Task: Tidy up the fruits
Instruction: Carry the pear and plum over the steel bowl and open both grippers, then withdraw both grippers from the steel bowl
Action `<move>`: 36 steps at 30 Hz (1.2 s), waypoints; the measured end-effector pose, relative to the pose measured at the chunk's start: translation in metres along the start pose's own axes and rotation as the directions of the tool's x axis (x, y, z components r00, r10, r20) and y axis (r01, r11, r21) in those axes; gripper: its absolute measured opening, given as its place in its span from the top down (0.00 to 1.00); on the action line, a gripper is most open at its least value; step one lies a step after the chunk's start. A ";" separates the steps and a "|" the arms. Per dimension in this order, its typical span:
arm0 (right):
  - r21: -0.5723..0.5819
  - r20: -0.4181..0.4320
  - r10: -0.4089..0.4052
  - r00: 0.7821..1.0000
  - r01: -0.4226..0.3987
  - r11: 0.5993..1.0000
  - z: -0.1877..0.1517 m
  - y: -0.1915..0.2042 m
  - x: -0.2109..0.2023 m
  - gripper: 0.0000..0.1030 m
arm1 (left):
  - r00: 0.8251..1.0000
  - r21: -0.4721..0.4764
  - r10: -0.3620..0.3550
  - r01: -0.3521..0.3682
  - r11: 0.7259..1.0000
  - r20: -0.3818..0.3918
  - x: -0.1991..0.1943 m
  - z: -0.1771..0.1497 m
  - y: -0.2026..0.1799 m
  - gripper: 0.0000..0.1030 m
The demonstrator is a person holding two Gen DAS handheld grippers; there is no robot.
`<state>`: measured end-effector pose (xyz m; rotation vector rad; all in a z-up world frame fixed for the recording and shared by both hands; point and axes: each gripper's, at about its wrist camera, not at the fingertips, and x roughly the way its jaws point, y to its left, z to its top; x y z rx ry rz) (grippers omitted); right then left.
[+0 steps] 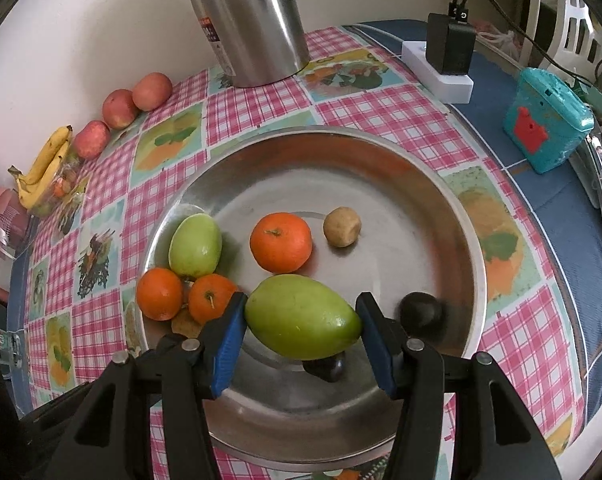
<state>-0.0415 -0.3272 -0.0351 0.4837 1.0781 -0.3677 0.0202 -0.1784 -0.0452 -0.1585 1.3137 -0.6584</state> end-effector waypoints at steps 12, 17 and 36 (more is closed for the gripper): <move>0.004 0.019 0.002 1.000 -0.002 1.000 0.001 -0.001 -0.004 0.44 | 1.000 0.010 0.006 -0.006 1.000 0.001 -0.001 -0.001 0.000 0.74; 0.008 0.027 -0.001 1.000 0.001 1.000 0.001 -0.002 -0.008 0.41 | 1.000 0.012 0.009 -0.009 1.000 0.015 -0.008 -0.002 0.002 0.74; -0.070 0.046 -0.002 0.999 0.006 0.998 -0.015 0.026 -0.028 0.32 | 0.872 -0.086 0.449 -0.440 0.894 0.196 -0.059 -0.002 0.056 0.35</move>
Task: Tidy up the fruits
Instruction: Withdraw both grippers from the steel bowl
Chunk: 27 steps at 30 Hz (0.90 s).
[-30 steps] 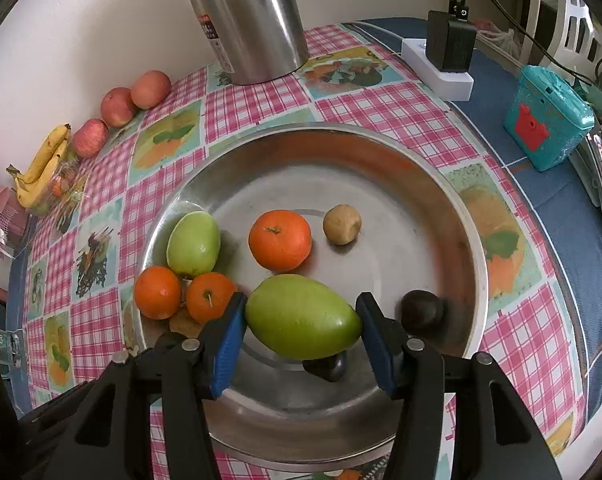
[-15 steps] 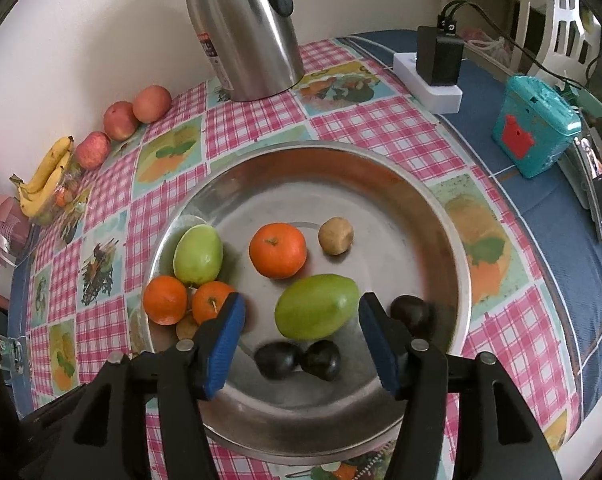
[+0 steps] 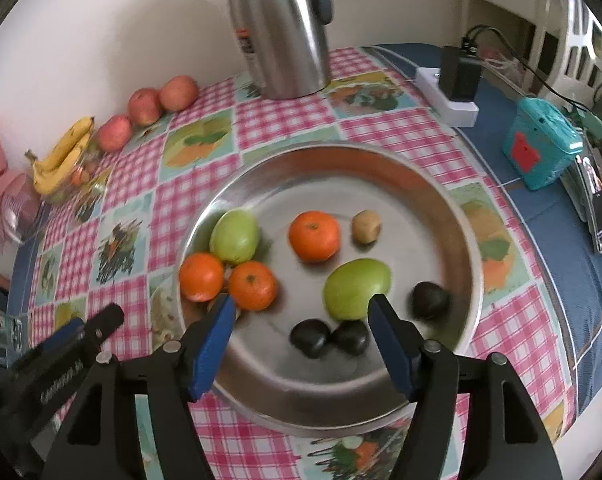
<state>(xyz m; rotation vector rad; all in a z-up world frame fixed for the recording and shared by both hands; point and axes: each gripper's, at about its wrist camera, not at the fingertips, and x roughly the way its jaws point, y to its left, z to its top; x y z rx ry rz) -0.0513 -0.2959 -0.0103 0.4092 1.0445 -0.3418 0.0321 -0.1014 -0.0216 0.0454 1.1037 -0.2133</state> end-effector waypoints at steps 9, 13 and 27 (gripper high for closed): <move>-0.072 -0.018 -0.004 1.000 0.002 0.997 -0.014 0.027 0.005 0.18 | 0.987 -0.025 0.154 -0.153 0.988 0.036 -0.008 -0.003 0.023 0.34; -0.097 -0.029 -0.009 1.000 0.006 0.995 -0.020 0.033 0.006 0.18 | 0.961 -0.026 0.277 -0.276 0.961 0.023 -0.012 -0.009 0.032 0.23; -0.127 -0.029 0.005 1.000 -0.008 0.992 -0.039 0.051 -0.014 0.06 | 0.974 -0.045 0.220 -0.223 0.974 -0.048 -0.030 -0.027 0.058 0.22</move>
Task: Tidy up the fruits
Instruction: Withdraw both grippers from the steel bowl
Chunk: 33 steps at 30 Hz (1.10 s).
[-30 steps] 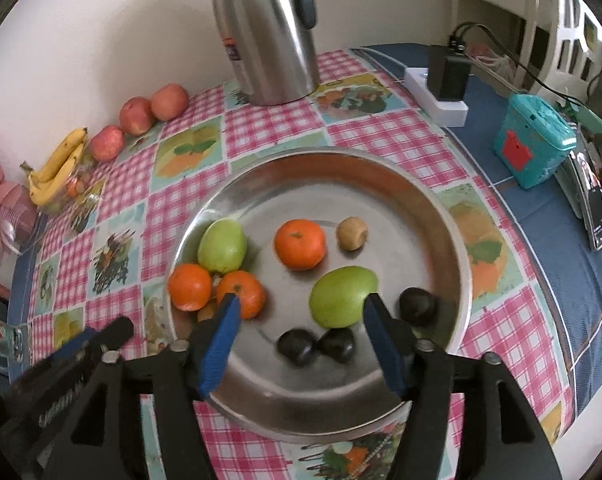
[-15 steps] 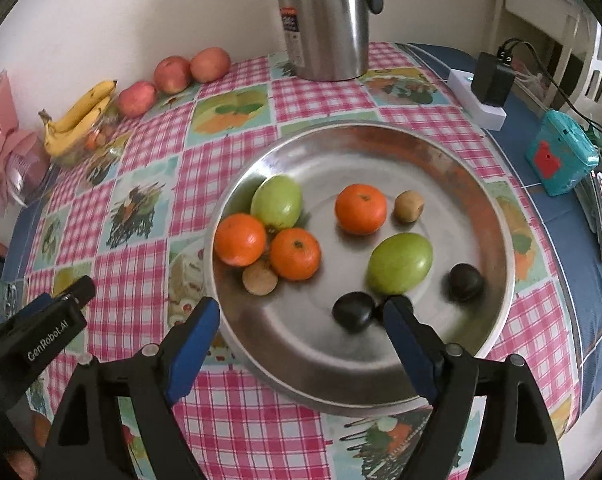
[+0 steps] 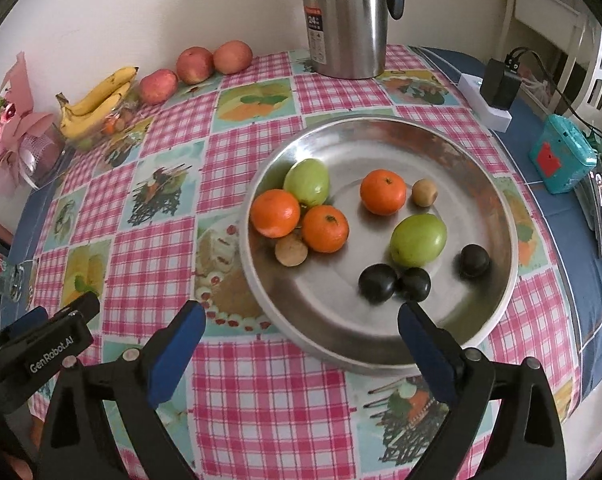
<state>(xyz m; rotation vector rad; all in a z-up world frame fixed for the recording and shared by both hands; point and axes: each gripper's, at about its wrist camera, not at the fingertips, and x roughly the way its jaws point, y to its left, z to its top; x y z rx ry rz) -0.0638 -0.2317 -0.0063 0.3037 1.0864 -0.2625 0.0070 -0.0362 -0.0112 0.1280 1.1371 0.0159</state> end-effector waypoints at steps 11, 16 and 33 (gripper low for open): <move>-0.030 0.061 -0.007 0.998 0.009 1.000 -0.013 0.009 -0.027 0.06 | 0.993 0.014 -0.040 0.039 0.999 0.108 -0.043 -0.006 0.019 0.22; -0.018 0.073 -0.007 0.997 0.009 1.000 -0.014 0.006 -0.032 0.06 | 0.997 0.101 -0.043 0.037 0.994 0.065 -0.057 -0.006 0.023 0.22; -0.019 0.096 -0.022 0.995 0.024 1.000 -0.016 0.008 -0.036 0.06 | 0.992 0.042 -0.119 0.117 0.992 0.049 -0.046 -0.020 0.034 0.22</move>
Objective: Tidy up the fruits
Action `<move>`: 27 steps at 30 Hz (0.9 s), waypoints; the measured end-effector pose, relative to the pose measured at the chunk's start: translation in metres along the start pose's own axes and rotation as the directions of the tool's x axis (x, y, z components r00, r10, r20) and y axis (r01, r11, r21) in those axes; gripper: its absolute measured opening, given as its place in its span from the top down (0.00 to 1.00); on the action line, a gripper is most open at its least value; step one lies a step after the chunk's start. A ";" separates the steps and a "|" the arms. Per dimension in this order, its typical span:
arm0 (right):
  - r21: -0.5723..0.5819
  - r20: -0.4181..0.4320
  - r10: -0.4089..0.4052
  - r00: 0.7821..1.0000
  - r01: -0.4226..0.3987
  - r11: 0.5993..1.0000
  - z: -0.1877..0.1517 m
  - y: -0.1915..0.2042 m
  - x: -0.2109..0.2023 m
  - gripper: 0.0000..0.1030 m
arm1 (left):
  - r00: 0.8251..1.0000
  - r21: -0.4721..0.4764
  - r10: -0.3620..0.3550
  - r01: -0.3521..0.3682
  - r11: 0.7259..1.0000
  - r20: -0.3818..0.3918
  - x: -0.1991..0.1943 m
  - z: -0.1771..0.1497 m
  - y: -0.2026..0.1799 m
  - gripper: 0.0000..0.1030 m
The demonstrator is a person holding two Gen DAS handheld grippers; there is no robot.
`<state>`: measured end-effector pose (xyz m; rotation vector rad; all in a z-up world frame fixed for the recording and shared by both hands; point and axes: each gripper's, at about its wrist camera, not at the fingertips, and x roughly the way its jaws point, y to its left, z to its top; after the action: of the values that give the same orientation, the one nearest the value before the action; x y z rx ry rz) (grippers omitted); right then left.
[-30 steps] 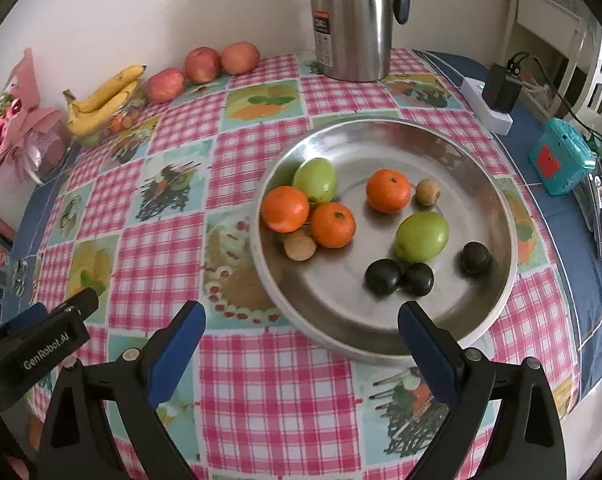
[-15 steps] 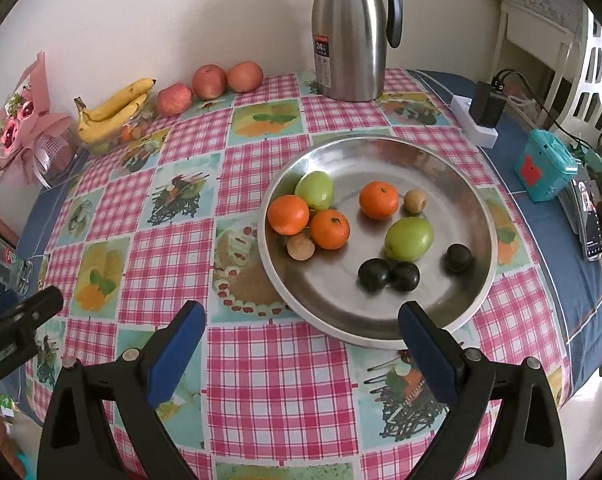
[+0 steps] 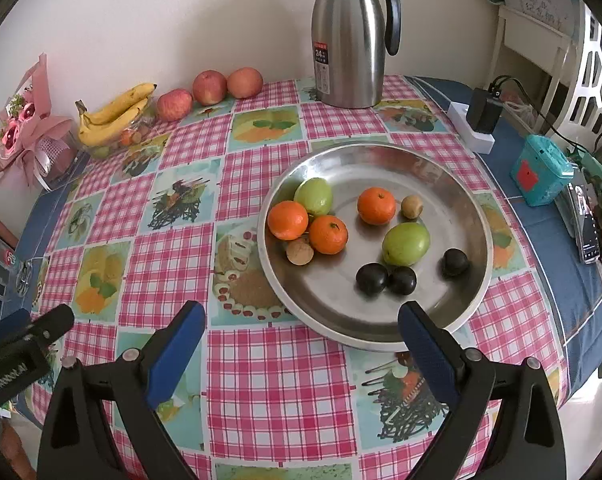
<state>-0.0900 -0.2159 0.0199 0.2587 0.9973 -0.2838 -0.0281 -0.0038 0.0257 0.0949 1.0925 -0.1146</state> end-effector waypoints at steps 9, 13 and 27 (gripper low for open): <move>-0.015 -0.012 -0.018 1.000 0.018 1.000 0.001 0.003 0.005 0.06 | 1.000 -0.033 0.015 -0.015 0.999 0.018 0.010 0.000 0.005 0.22; -0.013 -0.012 -0.023 1.000 0.023 1.000 0.001 0.003 0.008 0.06 | 0.999 -0.043 0.027 -0.025 0.999 0.029 0.012 -0.001 0.006 0.22; -0.029 -0.031 -0.033 0.999 0.032 0.999 0.002 0.003 0.018 0.06 | 1.000 -0.051 0.007 -0.007 0.999 -0.015 0.027 -0.004 0.004 0.21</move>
<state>-0.0784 -0.2162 0.0061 0.2216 1.0367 -0.2956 -0.0189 -0.0010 -0.0001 0.0536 1.1089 -0.0797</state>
